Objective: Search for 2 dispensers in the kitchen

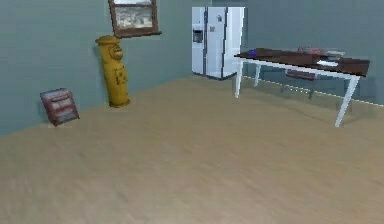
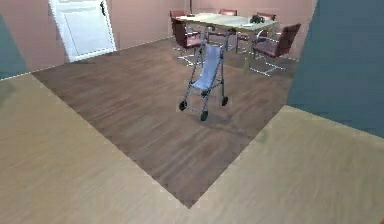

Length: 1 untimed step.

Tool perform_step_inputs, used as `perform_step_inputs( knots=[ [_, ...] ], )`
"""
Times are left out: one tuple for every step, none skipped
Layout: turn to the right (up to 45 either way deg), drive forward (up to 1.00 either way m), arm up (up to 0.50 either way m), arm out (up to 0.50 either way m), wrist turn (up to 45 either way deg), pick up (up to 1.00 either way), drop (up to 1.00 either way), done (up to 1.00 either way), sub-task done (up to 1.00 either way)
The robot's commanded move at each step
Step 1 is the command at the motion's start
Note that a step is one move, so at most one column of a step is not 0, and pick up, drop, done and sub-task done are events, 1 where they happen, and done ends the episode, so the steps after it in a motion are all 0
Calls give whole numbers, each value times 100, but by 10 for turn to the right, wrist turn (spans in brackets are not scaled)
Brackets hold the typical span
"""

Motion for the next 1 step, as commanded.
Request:
perform_step_inputs(
  knots=[
    [-450, 0, 0, 0, 0, 0, 0, 0, 0]
  ],
)
